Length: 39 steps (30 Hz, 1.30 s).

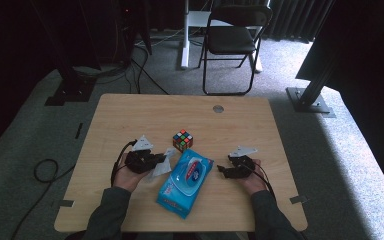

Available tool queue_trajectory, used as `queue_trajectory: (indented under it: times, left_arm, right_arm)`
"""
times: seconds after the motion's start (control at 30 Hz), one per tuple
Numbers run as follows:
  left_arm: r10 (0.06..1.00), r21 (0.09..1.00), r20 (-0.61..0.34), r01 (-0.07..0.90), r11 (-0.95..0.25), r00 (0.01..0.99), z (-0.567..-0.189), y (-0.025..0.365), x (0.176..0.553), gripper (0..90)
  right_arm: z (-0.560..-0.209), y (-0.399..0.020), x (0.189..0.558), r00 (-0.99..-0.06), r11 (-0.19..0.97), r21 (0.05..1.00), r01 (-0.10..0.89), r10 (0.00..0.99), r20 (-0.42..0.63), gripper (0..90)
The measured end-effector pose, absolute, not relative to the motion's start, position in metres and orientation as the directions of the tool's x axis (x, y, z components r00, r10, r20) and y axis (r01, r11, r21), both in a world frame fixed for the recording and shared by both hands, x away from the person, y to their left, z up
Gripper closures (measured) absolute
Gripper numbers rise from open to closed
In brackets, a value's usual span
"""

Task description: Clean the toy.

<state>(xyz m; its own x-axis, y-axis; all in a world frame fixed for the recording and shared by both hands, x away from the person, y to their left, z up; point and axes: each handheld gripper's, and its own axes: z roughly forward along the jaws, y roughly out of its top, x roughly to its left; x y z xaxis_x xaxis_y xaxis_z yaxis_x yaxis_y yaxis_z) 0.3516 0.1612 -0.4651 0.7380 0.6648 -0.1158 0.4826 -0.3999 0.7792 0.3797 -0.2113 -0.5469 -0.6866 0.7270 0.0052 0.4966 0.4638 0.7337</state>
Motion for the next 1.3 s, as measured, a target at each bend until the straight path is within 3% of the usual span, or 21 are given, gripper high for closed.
queue_trajectory:
  times: [0.43, 1.3]
  left_arm:
    - [0.669, 0.782, -0.104, 0.476, -0.403, 0.736, -0.463, 0.161, 0.355, 87.2]
    - [0.661, 0.779, -0.080, 0.460, -0.426, 0.746, -0.462, 0.153, 0.370, 87.2]
  right_arm:
    - [-0.536, -0.204, 0.387, -0.678, 0.443, 0.739, 0.508, 0.735, 0.026, 36.2]
    - [-0.498, -0.158, 0.410, -0.712, 0.406, 0.810, 0.423, 0.702, 0.019, 44.0]
